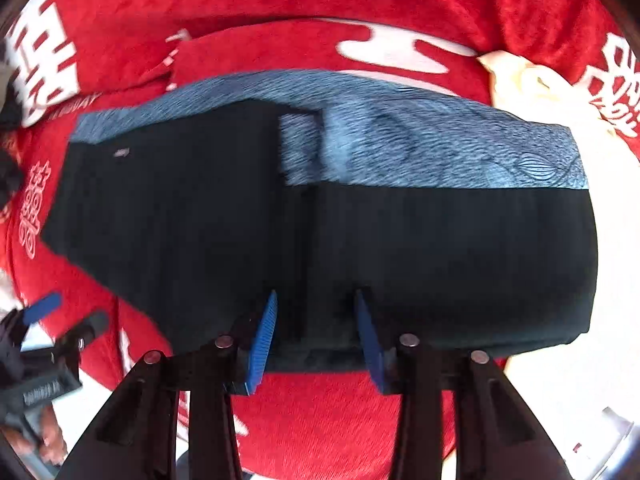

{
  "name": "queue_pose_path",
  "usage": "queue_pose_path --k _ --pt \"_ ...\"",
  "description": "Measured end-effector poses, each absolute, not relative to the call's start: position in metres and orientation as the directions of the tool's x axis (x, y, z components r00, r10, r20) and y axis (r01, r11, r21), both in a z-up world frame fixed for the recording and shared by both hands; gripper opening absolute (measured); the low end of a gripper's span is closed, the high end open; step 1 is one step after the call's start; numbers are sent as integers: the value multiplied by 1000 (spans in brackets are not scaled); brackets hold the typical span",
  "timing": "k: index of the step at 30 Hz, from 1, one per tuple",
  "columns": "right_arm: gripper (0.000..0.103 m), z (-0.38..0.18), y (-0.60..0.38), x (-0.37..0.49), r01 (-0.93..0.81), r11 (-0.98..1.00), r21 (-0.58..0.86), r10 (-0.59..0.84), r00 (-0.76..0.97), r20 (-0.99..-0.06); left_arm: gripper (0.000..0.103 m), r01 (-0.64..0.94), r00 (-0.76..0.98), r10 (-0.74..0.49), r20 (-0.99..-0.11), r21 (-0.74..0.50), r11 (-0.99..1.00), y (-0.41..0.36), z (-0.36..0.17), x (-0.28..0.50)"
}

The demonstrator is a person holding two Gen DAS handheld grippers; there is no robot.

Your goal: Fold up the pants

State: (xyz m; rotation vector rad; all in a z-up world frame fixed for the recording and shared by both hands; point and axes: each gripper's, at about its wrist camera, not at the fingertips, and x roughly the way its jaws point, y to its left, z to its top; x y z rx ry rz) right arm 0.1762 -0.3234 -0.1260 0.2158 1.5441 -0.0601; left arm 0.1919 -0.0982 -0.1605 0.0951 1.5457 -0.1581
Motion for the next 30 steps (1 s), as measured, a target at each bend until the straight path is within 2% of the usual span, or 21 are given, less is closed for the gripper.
queue_pose_path --k 7,17,21,24,30 --pt "60 -108 -307 166 166 982 90 88 15 -996 102 173 23 -70 -997 -64 983 -83 -166 201" --pt "63 -106 -270 177 59 996 65 63 33 -997 102 120 2 -115 -993 -114 986 -59 -175 209" --pt "63 -104 -259 182 3 998 56 56 58 -997 102 101 16 -97 -995 -95 990 -49 -175 213" --pt "69 -117 -252 185 -16 997 79 80 37 -996 102 67 31 -95 -995 -93 993 -41 -174 215" --pt "71 -143 -250 182 13 993 117 117 -21 -993 102 53 37 -88 -995 -86 995 -30 -176 219"
